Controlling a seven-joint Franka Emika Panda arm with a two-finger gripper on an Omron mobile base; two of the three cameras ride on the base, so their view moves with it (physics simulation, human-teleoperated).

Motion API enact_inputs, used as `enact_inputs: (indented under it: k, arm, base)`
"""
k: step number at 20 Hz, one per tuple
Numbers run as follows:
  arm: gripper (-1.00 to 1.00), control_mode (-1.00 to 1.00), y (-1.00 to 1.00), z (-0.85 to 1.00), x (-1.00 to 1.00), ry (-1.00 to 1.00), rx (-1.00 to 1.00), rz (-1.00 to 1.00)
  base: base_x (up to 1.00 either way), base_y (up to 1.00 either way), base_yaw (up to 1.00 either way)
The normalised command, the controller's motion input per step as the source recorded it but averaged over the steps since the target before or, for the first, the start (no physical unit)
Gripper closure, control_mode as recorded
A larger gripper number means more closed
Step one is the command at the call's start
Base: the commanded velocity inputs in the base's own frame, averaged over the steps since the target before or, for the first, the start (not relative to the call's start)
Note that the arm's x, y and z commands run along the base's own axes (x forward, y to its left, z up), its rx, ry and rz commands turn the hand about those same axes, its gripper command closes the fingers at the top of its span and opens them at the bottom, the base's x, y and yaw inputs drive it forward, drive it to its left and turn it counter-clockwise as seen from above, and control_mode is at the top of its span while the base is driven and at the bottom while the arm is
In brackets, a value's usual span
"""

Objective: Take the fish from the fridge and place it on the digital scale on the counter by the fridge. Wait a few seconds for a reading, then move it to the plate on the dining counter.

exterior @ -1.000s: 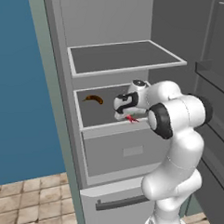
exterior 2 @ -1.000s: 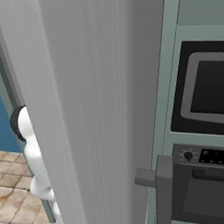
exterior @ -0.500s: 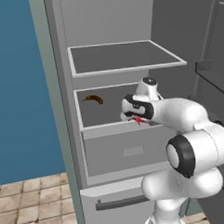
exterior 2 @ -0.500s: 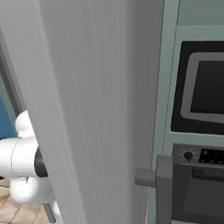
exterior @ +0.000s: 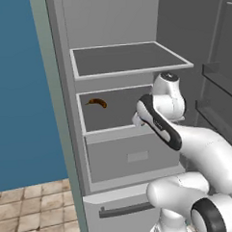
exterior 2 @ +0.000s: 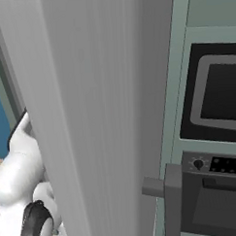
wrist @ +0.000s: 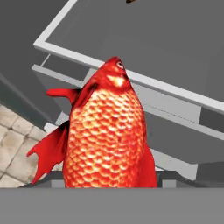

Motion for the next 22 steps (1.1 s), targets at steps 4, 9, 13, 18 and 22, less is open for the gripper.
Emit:
enact_inputs:
  k: [4, 9, 13, 18, 22]
  arm:
    - [1.00, -1.00, 0.00, 0.47, -1.00, 0.02, 0.00, -0.01]
    - [1.00, -1.00, -0.03, 0.48, -0.93, 0.00, 0.00, -0.13]
    - [1.00, -1.00, -0.14, 0.46, -0.82, 0.02, -0.02, -0.25]
    - [1.00, -1.00, -0.13, 0.26, -0.64, 0.03, -0.03, -0.25]
    - [1.00, -1.00, -0.12, 0.04, -0.61, -0.01, 0.01, -0.02]
  base:
    - [0.00, 0.00, 0.00]
    - [0.00, 0.00, 0.00]
    - [0.00, 0.00, 0.00]
    - [0.00, 0.00, 0.00]
    - [0.00, 0.00, 0.00]
